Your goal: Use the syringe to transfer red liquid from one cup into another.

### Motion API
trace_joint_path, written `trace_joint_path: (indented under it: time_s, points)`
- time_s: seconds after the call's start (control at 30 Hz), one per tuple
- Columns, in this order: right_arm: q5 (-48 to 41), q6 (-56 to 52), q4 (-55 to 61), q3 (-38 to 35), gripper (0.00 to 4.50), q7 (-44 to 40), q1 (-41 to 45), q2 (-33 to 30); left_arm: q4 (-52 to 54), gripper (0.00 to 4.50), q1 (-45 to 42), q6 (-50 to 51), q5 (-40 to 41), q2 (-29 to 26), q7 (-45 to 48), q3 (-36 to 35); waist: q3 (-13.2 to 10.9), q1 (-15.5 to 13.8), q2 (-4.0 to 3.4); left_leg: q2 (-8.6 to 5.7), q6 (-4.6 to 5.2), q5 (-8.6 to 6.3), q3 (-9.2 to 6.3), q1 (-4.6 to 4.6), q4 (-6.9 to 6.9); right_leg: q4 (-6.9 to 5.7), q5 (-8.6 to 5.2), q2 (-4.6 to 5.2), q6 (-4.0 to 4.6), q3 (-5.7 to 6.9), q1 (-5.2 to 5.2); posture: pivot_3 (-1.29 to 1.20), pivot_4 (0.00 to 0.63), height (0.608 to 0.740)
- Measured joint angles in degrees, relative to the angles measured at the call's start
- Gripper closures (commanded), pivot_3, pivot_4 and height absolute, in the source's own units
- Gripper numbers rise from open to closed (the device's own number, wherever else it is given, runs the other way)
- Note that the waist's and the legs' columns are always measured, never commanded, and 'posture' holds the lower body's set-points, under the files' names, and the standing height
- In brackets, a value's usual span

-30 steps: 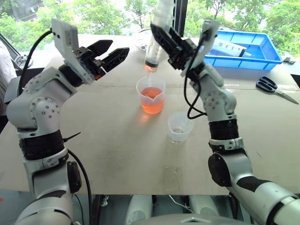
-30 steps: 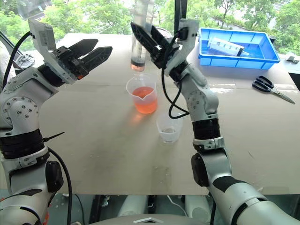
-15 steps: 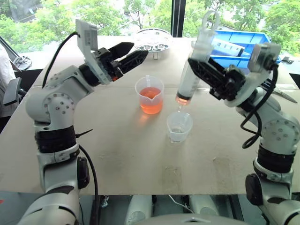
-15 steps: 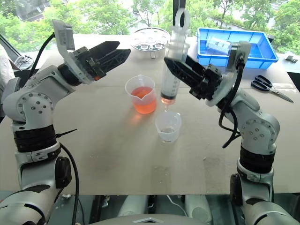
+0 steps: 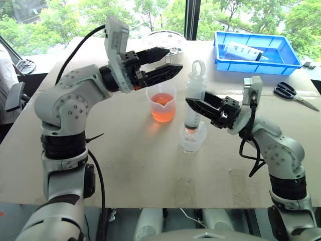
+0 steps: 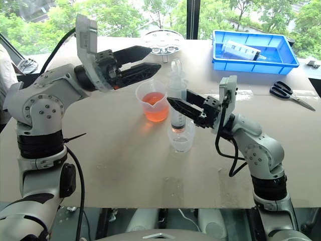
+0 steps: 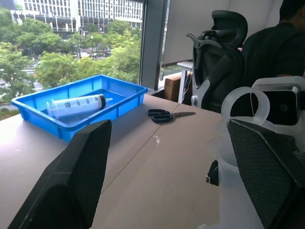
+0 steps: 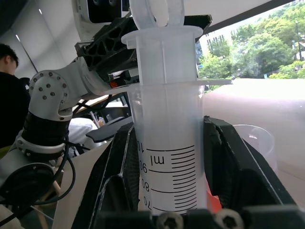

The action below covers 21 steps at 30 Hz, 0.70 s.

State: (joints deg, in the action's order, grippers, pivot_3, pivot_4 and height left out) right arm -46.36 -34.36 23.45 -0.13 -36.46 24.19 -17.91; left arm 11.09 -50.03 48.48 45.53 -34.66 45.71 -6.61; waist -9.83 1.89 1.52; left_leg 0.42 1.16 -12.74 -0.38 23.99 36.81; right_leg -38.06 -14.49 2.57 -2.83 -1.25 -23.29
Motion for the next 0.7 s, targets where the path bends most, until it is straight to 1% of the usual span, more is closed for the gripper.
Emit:
trace_joint_path:
  time_s: [0.1, 0.23, 0.43, 0.47, 0.5, 0.53, 0.57, 0.6, 0.63, 0.67, 0.7]
  points:
    - [2.22, 1.1, 0.0, 0.84, 3.06, 0.57, 0.04, 0.23, 0.74, 0.57, -1.99, 1.24, -0.52, 0.04, -1.8, 0.91, 0.0, -0.03, 0.0, 0.0, 0.0, 0.0, 0.01, 0.0, 0.03, 0.0, 0.0, 0.0, 0.0, -0.01, 0.01, 0.0, 0.15, 0.74]
    - [3.4, 1.23, 0.02, 0.95, 3.06, 1.4, 0.05, 0.56, 1.9, 0.57, -2.4, 2.36, -0.91, -0.76, -2.04, 2.61, 0.0, 0.06, 0.0, 0.01, -0.01, 0.0, 0.0, -0.01, 0.03, 0.0, 0.0, -0.01, 0.0, -0.01, 0.01, 0.0, 0.15, 0.74]
    - [4.57, 1.24, 0.13, 1.1, 3.06, 1.71, 0.07, 0.56, 2.28, 0.57, -2.32, 0.6, -3.93, -0.97, -1.35, 5.11, 0.0, -0.05, 0.0, 0.0, -0.01, 0.0, 0.0, 0.0, 0.05, 0.0, 0.0, -0.01, 0.0, -0.01, 0.02, 0.0, 0.15, 0.74]
    - [4.8, 1.31, 0.13, 1.33, 3.06, 1.6, 0.07, 0.55, 2.28, 1.16, -2.34, -0.51, -4.81, -0.61, -1.16, 5.42, 0.0, -0.07, 0.0, 0.0, -0.01, 0.0, 0.0, 0.0, 0.04, 0.0, 0.0, -0.01, 0.0, -0.01, 0.02, 0.0, 0.15, 0.74]
    - [4.86, 1.35, 0.15, 1.42, 3.06, 1.54, 0.07, 0.55, 2.28, 1.39, -2.35, -0.75, -4.96, -0.33, -1.18, 5.49, 0.0, -0.09, 0.0, 0.0, -0.01, 0.0, 0.0, 0.0, 0.05, 0.0, 0.0, -0.01, 0.0, -0.01, 0.02, 0.0, 0.15, 0.74]
    - [5.09, 1.61, 0.16, 1.64, 3.06, 1.17, -0.01, 0.54, 2.07, 1.74, -2.41, -1.56, -5.68, 0.65, -1.24, 5.79, 0.0, -0.16, 0.0, 0.0, -0.01, 0.0, 0.0, 0.0, 0.05, 0.01, 0.0, -0.01, 0.0, -0.01, 0.02, 0.0, 0.15, 0.74]
    - [5.3, 1.77, 0.16, 1.88, 3.06, 0.97, -0.07, 0.53, 2.05, 2.28, -2.5, -1.93, -6.07, 0.86, -1.24, 6.22, 0.0, -0.18, 0.0, 0.0, 0.0, 0.0, 0.0, 0.0, 0.05, 0.01, 0.0, -0.01, 0.0, -0.01, 0.02, 0.0, 0.15, 0.74]
    - [5.39, 1.99, 0.15, 1.92, 3.06, 0.93, -0.19, 0.54, 1.89, 2.62, -2.68, -2.42, -6.37, 0.9, -0.93, 6.74, 0.0, -0.19, 0.0, -0.01, 0.0, 0.0, 0.01, 0.0, 0.05, 0.0, 0.0, -0.01, 0.0, -0.02, 0.02, 0.0, 0.15, 0.74]
    - [5.52, 2.12, 0.15, 1.81, 3.06, 0.96, -0.2, 0.46, 1.89, 3.05, -2.78, -2.92, -6.71, 1.07, -0.42, 7.24, 0.0, -0.2, 0.0, -0.01, -0.01, 0.0, 0.01, 0.0, 0.05, 0.01, 0.0, -0.01, 0.0, -0.02, 0.02, 0.0, 0.15, 0.74]
    - [5.57, 2.17, 0.15, 1.65, 3.06, 0.98, -0.2, 0.42, 1.9, 3.59, -2.8, -3.21, -6.83, 1.36, 0.05, 7.48, 0.0, -0.24, 0.0, -0.01, 0.0, 0.0, 0.01, 0.0, 0.05, 0.01, 0.0, -0.01, 0.0, -0.02, 0.02, 0.0, 0.15, 0.74]
    - [5.63, 2.17, 0.15, 1.53, 3.06, 1.0, -0.2, 0.41, 1.92, 3.97, -2.8, -3.44, -6.91, 1.44, 0.55, 7.73, 0.0, -0.25, 0.0, -0.01, 0.0, 0.0, 0.01, 0.0, 0.05, 0.01, 0.0, -0.01, 0.0, -0.02, 0.02, 0.0, 0.15, 0.74]
